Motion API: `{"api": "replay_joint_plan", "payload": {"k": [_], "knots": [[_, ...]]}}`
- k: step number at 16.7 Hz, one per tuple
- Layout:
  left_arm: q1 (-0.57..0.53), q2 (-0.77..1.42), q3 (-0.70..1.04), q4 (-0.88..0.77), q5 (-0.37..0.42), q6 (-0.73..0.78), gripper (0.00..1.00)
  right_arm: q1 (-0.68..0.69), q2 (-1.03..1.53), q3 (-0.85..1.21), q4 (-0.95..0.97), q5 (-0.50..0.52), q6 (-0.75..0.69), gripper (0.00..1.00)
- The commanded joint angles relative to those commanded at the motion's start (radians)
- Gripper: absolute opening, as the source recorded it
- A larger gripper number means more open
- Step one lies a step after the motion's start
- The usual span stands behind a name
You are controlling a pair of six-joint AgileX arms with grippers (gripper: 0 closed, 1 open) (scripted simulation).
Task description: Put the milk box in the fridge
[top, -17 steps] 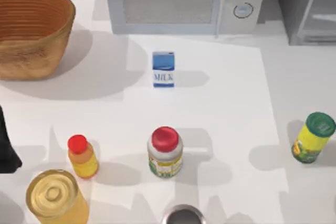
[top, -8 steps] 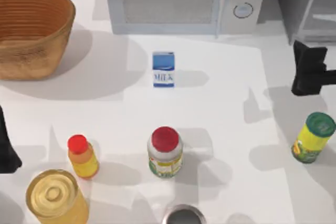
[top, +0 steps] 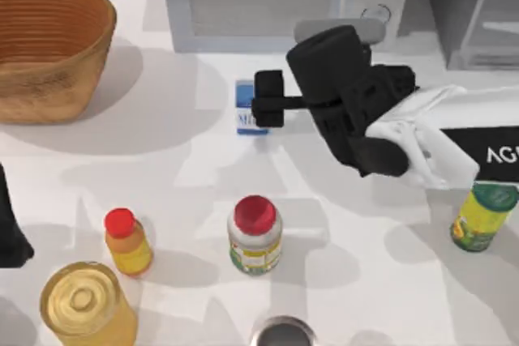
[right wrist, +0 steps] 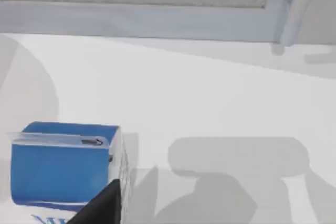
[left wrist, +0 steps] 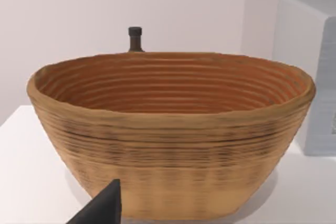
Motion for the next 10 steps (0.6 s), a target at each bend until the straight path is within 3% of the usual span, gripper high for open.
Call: {"api": "replay_joint_plan", "payload": {"k": [5, 10], "knots": [[0.000, 0.000, 0.000, 0.000, 0.000, 0.000, 1.00, 0.091, 0.329, 0.240, 0.053, 0.154, 0.081, 1.00], [0.000, 0.000, 0.000, 0.000, 0.000, 0.000, 1.00, 0.128, 0.408, 0.302, 0.068, 0.198, 0.103, 1.00]]}}
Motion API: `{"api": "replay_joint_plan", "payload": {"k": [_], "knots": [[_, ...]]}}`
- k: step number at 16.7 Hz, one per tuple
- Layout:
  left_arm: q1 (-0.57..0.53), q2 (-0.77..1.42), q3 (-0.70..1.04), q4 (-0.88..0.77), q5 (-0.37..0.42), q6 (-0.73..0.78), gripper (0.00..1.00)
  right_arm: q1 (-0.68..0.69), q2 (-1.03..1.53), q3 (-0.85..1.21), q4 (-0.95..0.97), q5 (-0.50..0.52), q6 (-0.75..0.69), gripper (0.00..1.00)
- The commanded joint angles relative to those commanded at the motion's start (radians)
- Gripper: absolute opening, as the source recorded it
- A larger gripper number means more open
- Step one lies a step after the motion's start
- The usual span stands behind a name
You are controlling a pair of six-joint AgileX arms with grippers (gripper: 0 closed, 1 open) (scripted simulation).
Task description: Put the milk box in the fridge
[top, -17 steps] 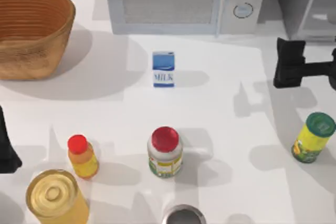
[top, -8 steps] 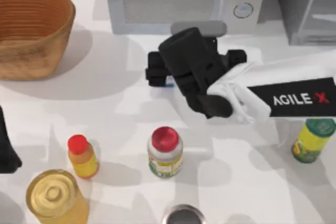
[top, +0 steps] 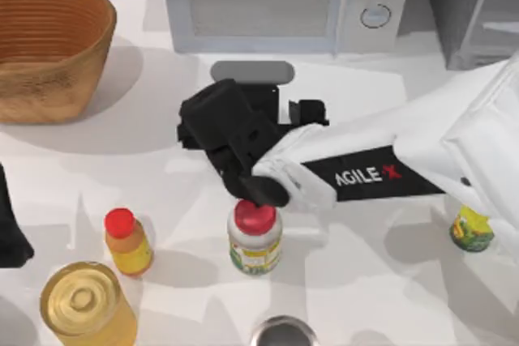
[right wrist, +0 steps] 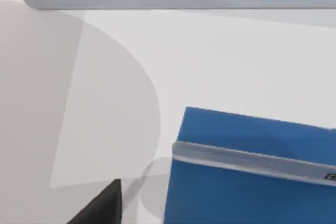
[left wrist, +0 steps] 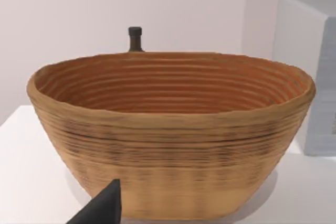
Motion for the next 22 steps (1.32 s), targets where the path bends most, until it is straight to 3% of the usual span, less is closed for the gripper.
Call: {"api": "replay_joint_plan", "payload": {"k": [11, 17, 22], "knots": [[0.000, 0.000, 0.000, 0.000, 0.000, 0.000, 1.00, -0.006, -0.048, 0.086, -0.130, -0.003, -0.006, 1.00], [0.000, 0.000, 0.000, 0.000, 0.000, 0.000, 1.00, -0.063, 0.137, 0.154, 0.017, -0.046, -0.053, 1.00], [0.000, 0.000, 0.000, 0.000, 0.000, 0.000, 1.00, -0.069, 0.147, 0.158, 0.027, -0.051, -0.058, 1.00]]}}
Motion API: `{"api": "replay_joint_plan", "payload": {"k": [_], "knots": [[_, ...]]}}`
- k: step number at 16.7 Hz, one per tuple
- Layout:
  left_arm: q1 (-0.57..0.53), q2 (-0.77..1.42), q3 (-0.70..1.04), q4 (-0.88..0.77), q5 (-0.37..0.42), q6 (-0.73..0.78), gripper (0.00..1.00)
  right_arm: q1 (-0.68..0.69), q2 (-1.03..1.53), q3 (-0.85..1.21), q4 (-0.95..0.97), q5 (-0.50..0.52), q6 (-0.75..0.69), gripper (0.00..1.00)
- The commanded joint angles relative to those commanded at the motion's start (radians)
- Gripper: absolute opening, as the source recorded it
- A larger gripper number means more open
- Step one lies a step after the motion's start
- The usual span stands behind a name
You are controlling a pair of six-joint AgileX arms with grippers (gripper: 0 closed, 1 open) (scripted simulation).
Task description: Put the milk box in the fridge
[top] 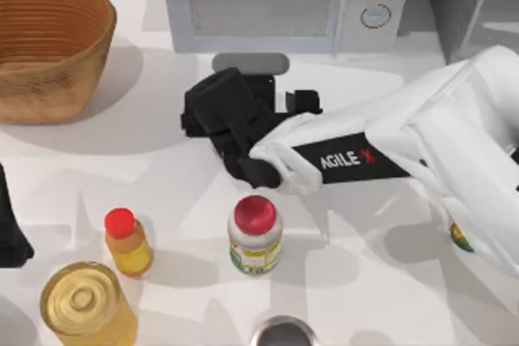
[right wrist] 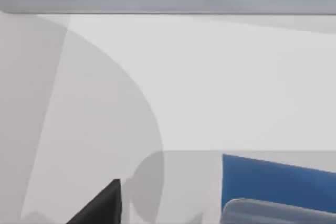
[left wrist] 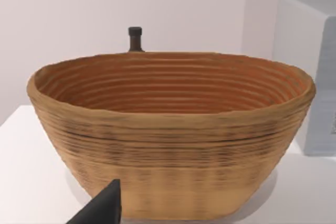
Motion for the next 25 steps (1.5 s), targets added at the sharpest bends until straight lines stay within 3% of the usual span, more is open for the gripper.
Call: {"api": "replay_joint_plan", "payload": {"k": [13, 25], "knots": [[0.000, 0.000, 0.000, 0.000, 0.000, 0.000, 1.00, 0.000, 0.000, 0.000, 0.000, 0.000, 0.000, 0.02], [0.000, 0.000, 0.000, 0.000, 0.000, 0.000, 1.00, 0.003, -0.017, 0.016, -0.034, 0.000, 0.002, 0.00]]}}
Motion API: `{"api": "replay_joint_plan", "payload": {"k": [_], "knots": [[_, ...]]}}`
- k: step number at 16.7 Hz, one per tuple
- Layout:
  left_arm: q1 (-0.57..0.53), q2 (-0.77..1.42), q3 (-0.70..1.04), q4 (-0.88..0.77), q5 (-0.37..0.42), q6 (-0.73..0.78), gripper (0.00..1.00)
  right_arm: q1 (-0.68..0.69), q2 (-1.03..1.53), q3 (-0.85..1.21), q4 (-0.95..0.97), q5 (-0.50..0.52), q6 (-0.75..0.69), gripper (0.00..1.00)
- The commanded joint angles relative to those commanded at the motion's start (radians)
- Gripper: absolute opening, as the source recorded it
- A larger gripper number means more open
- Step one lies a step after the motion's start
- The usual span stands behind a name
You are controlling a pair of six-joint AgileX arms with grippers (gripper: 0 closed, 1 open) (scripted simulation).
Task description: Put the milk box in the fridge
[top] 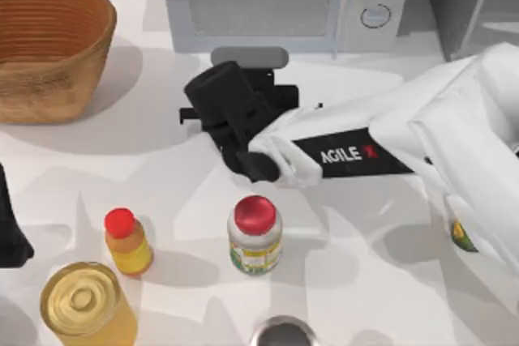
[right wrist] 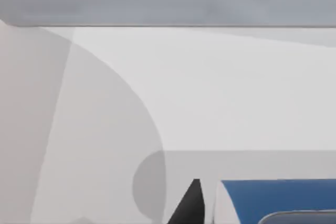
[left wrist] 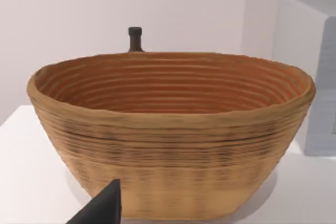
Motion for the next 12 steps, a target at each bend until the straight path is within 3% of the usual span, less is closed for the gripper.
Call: {"api": "replay_joint_plan", "payload": {"k": [12], "knots": [[0.000, 0.000, 0.000, 0.000, 0.000, 0.000, 1.00, -0.001, -0.222, 0.201, -0.422, -0.005, -0.001, 0.00]]}}
